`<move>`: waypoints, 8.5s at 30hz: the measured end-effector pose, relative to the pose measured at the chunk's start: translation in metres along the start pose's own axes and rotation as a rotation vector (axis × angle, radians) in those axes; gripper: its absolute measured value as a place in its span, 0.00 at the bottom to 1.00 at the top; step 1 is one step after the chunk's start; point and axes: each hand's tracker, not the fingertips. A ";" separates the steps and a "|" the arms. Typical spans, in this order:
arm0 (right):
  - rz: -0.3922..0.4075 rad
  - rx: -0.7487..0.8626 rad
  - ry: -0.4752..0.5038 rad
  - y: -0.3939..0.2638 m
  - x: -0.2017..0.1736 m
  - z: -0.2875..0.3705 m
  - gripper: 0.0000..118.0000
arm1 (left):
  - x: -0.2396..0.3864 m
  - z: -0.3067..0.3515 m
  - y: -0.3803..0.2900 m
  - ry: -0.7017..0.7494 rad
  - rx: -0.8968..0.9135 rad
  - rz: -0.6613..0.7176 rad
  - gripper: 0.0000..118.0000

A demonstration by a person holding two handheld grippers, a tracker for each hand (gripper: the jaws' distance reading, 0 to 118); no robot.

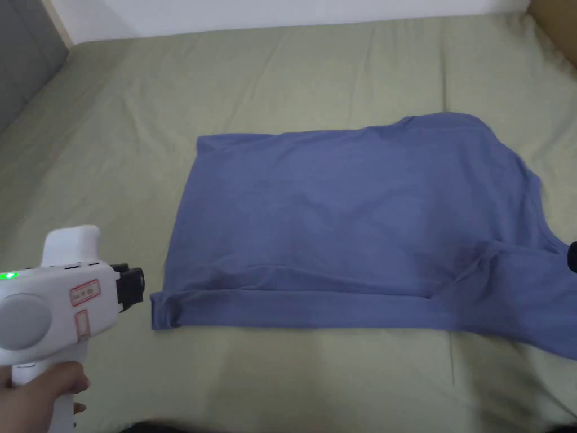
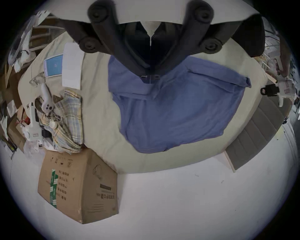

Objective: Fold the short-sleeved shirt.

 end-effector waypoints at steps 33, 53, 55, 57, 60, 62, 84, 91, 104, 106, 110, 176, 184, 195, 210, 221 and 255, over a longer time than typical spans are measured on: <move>-0.019 -0.513 -0.012 -0.059 0.081 -0.102 0.82 | 0.003 -0.059 0.000 -0.024 -0.212 -0.052 0.04; -0.124 -0.275 0.146 0.067 0.073 -0.051 0.03 | -0.001 -0.050 0.071 -0.105 -0.085 0.034 0.04; -0.143 -0.283 0.133 0.099 0.076 -0.077 0.03 | 0.000 -0.071 0.098 -0.104 -0.090 0.044 0.04; -0.159 -0.304 0.108 0.129 0.079 -0.115 0.03 | 0.001 -0.103 0.123 -0.090 -0.115 0.048 0.04; -0.175 -0.342 0.096 0.156 0.082 -0.176 0.03 | 0.009 -0.152 0.148 -0.079 -0.168 0.039 0.04; -0.174 -0.389 0.059 0.164 0.081 -0.211 0.03 | 0.010 -0.179 0.157 -0.065 -0.192 0.035 0.07; 0.053 -0.078 0.036 0.071 0.016 -0.087 0.00 | 0.002 -0.089 0.072 -0.043 -0.092 -0.034 0.00; 0.009 -0.134 0.052 0.064 0.028 -0.096 0.00 | -0.012 -0.162 0.084 0.045 -0.200 0.041 0.99; -0.100 -0.099 0.010 0.063 0.080 -0.129 0.35 | 0.023 -0.153 0.086 0.008 -0.137 -0.129 0.01; -0.147 -0.119 0.022 0.069 0.090 -0.143 1.00 | 0.017 -0.151 0.089 0.013 -0.136 -0.124 0.01; -0.249 -0.250 -0.032 0.085 0.107 -0.187 0.95 | 0.010 -0.149 0.091 -0.024 -0.162 -0.072 0.01; 0.014 -0.160 0.068 0.079 0.000 -0.140 0.00 | 0.024 -0.264 0.216 -0.009 -0.171 -0.162 1.00; -0.021 -0.145 0.059 0.100 0.027 -0.159 0.00 | 0.032 -0.242 0.213 -0.128 -0.172 -0.189 0.01; -0.072 -0.240 -0.044 0.211 0.066 -0.296 0.96 | 0.031 -0.191 0.219 -0.188 -0.118 -0.217 0.01; -0.100 -0.135 0.039 0.192 0.082 -0.193 0.00 | 0.003 -0.167 0.205 -0.194 -0.113 -0.101 0.01; -0.237 -0.193 0.148 0.074 0.107 -0.037 0.00 | -0.014 -0.076 0.117 -0.273 -0.130 -0.156 0.01; 0.093 -0.014 -0.195 0.019 -0.113 -0.058 0.00 | 0.121 -0.017 0.004 0.050 0.195 -0.153 0.00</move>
